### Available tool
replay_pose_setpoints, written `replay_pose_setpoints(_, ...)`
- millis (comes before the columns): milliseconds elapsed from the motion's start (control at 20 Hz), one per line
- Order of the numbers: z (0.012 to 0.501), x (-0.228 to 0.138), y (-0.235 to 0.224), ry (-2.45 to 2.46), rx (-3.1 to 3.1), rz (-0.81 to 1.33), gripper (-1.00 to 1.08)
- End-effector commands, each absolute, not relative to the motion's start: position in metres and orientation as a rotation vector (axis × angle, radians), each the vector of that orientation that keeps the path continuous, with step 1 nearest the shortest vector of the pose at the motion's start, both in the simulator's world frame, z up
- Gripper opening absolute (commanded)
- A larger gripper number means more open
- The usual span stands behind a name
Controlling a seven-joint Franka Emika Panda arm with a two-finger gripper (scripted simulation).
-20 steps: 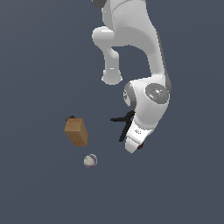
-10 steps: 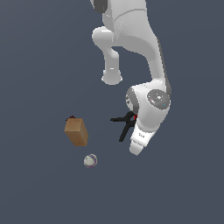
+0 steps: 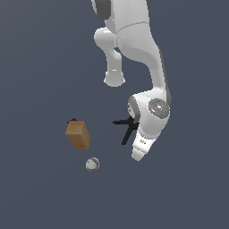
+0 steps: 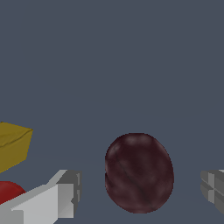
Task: Pick up a designated object from a clutter of objects.
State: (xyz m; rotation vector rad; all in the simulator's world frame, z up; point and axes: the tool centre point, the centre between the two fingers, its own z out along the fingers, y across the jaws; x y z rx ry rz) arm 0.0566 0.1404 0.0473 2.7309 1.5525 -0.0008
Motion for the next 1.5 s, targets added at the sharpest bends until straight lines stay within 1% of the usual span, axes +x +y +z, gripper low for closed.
replay_pose_setpoints(0,0.036,0.056,0.141,1.555,2.73,0.0,1.0)
replay_pose_setpoints(250,0.028,0.058,0.141,1.555,2.73,0.0,1.0)
replay_pose_setpoints(300,0.028,0.058,0.141,1.555,2.73,0.0,-1.0)
replay_pose_setpoints(1000,0.032,0.056,0.138,1.554,2.73,0.0,-1.0)
replay_pose_setpoints(1450,0.06,0.043,0.112,1.553,2.729,0.0,-1.0)
